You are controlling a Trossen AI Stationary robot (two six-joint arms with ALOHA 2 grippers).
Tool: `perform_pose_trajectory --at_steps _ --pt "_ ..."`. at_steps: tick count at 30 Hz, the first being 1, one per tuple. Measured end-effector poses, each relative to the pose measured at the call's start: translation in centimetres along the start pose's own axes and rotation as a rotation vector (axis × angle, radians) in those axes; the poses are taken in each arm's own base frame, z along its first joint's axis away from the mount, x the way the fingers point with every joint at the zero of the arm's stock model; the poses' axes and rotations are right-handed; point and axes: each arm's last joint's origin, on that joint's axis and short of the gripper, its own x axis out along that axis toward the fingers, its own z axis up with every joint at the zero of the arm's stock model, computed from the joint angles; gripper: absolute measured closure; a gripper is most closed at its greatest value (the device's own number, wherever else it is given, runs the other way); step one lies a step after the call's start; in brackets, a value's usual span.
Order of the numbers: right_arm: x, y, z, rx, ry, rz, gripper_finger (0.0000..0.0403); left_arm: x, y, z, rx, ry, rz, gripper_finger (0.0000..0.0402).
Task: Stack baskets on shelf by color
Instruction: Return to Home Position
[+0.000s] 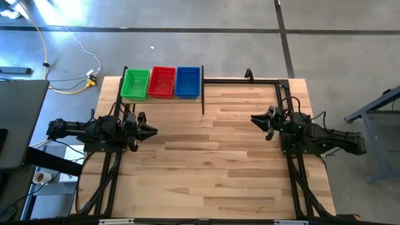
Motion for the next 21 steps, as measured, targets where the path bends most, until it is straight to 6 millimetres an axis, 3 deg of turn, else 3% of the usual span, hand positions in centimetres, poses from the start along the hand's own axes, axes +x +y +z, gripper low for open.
perform_pose_trajectory --at_steps 6,21 --pt "-0.01 0.0 0.0 -0.086 -0.001 0.001 0.0316 0.0 0.0 0.0 0.0 0.0 0.0 0.0339" --pt "0.0 0.0 -0.02 -0.079 0.001 0.001 0.0316 0.0 0.0 0.0 0.0 0.0 0.0 0.0339"
